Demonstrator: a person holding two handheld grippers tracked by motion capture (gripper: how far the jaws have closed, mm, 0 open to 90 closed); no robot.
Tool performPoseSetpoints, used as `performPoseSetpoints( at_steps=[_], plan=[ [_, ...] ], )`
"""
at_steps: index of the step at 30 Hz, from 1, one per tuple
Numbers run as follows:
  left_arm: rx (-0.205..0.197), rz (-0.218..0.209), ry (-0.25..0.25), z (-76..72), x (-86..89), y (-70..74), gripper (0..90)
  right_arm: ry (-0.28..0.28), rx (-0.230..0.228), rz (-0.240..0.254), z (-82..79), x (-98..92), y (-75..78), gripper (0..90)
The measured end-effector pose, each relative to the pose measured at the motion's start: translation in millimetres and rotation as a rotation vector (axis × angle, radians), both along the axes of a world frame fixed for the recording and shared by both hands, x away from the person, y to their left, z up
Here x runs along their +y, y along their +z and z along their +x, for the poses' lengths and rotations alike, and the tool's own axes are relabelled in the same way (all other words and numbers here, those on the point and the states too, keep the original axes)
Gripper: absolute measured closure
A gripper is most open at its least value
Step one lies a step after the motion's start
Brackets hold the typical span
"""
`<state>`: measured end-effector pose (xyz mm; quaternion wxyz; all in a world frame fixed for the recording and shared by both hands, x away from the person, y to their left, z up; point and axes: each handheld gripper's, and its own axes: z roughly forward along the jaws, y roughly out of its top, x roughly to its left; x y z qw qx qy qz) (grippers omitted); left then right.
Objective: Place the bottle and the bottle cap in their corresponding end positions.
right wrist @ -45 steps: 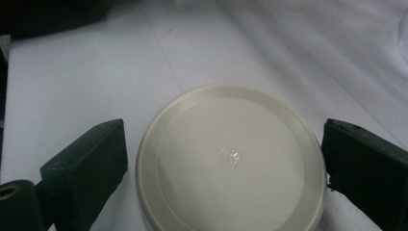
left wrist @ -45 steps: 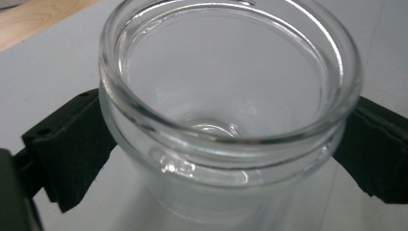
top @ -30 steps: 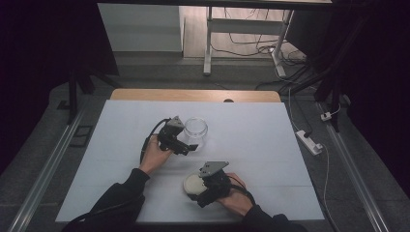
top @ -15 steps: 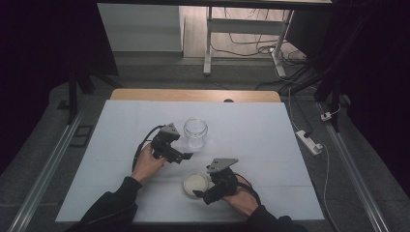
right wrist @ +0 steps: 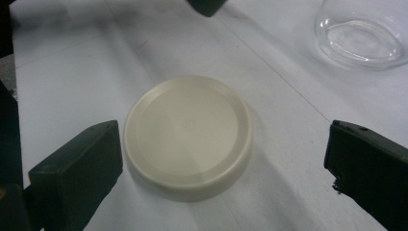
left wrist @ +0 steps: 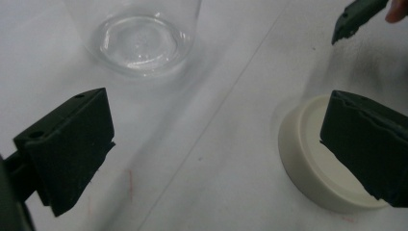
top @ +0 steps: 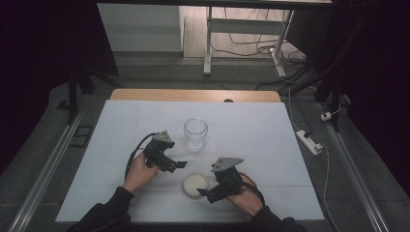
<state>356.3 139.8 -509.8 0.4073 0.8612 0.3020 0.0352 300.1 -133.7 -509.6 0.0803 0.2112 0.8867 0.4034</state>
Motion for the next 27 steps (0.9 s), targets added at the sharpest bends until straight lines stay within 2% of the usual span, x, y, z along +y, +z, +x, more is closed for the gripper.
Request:
performPoseSetpoints(
  at_steps=[11, 14, 19, 27],
  plan=[
    [-0.001, 0.034, -0.016, -27.8, 4.8, -1.4, 0.0, -0.05, -0.001, -0.022, -1.0, -17.9, -0.3, 0.0],
    [0.005, 0.03, -0.015, -35.1, 8.5, -1.4, 0.0, -0.073, 0.001, -0.02, -1.2, -25.5, -0.1, 0.0],
    [0.008, 0.01, -0.001, -47.2, 16.2, 0.2, 0.0, -0.104, 0.009, -0.016, -2.6, -40.6, -0.1, 0.0],
    [0.013, 0.012, 0.04, -65.9, 33.1, 0.3, 0.0, -0.145, 0.016, -0.01, -5.1, -57.9, 1.8, 0.0]
  ],
)
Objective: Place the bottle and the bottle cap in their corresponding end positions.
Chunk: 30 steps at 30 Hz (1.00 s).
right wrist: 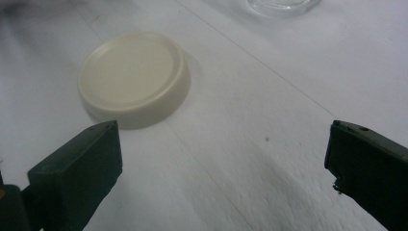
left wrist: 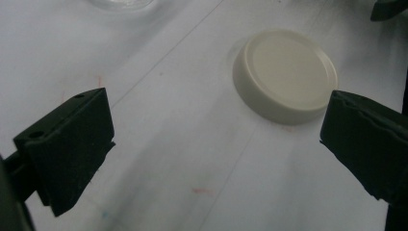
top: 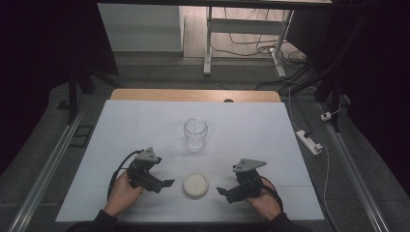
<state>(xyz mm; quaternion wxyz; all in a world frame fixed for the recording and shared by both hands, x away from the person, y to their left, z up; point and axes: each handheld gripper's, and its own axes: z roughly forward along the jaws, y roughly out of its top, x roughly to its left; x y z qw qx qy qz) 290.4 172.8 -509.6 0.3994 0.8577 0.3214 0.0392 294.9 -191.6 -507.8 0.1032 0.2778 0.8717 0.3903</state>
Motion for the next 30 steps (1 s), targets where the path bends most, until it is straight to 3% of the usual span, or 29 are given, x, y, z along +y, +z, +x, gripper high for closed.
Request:
performPoseSetpoints(
  at_steps=[20, 30],
  plan=[
    [0.006, -0.013, 0.153, -50.3, 57.6, -2.4, 0.0, -0.097, -0.001, -0.016, -13.5, -45.5, 4.7, 0.0],
    [0.008, -0.057, 0.238, -76.7, 88.6, -4.6, 0.0, -0.161, -0.014, -0.01, -22.3, -67.7, 7.1, 0.0]
  ],
)
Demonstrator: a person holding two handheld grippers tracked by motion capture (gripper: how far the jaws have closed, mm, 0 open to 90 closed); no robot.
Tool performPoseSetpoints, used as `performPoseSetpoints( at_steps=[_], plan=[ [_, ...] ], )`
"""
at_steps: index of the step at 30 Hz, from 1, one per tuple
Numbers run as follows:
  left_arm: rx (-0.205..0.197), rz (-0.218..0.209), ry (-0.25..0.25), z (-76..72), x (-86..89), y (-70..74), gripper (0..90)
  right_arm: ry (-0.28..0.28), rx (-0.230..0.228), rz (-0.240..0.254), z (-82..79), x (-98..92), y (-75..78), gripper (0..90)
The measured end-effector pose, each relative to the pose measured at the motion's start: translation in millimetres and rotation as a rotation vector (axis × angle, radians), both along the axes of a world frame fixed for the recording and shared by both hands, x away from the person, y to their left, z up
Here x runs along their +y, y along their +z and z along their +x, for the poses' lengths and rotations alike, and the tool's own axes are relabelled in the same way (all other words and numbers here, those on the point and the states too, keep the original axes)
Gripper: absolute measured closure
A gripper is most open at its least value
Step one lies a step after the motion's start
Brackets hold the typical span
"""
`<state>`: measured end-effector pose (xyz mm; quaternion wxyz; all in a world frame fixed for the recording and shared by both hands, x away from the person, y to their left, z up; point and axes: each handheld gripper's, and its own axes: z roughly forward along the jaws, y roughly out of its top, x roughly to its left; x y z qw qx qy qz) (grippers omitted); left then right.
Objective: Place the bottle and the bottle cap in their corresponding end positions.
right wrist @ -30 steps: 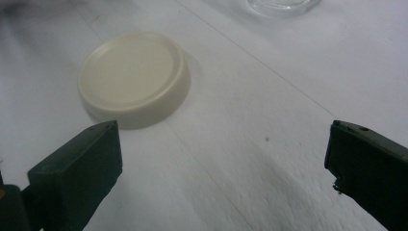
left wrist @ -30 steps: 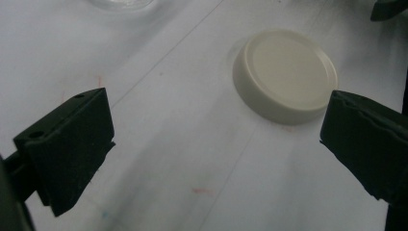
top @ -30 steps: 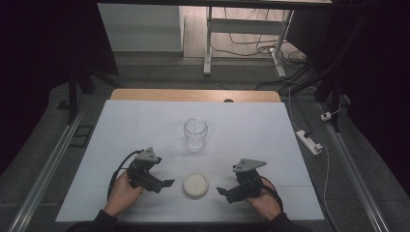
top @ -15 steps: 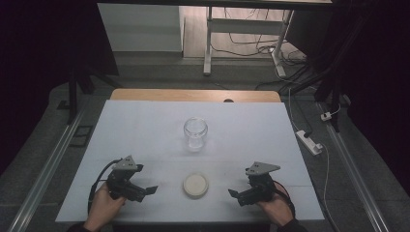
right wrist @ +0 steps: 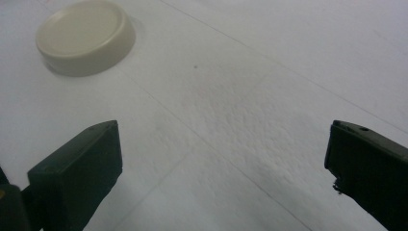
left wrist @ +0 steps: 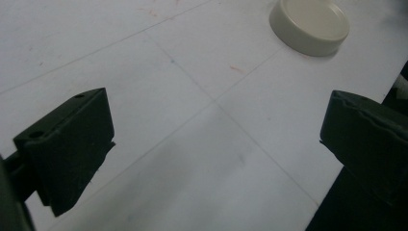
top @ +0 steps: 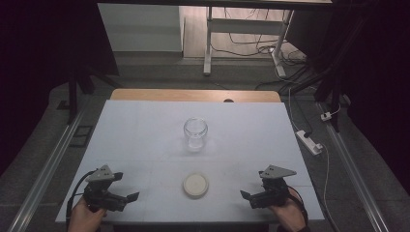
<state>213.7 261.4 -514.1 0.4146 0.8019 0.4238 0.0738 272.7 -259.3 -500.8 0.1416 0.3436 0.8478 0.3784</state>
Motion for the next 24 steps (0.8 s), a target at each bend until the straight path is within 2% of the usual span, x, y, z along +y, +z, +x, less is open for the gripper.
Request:
performPoseSetpoints(
  at_steps=[9, 17, 24],
  plan=[
    [0.016, -0.019, 0.054, -16.4, 16.8, -4.8, 0.0, -0.078, -0.005, -0.013, -10.4, -21.5, 0.4, 0.0],
    [0.033, 0.039, 0.086, -26.1, 21.6, -9.4, 0.0, -0.122, 0.021, 0.001, -19.3, -35.4, -0.8, 0.0],
    [0.042, 0.042, 0.102, -27.5, 23.5, -9.6, 0.0, -0.139, 0.023, 0.009, -23.8, -40.4, 0.6, 0.0]
  ],
)
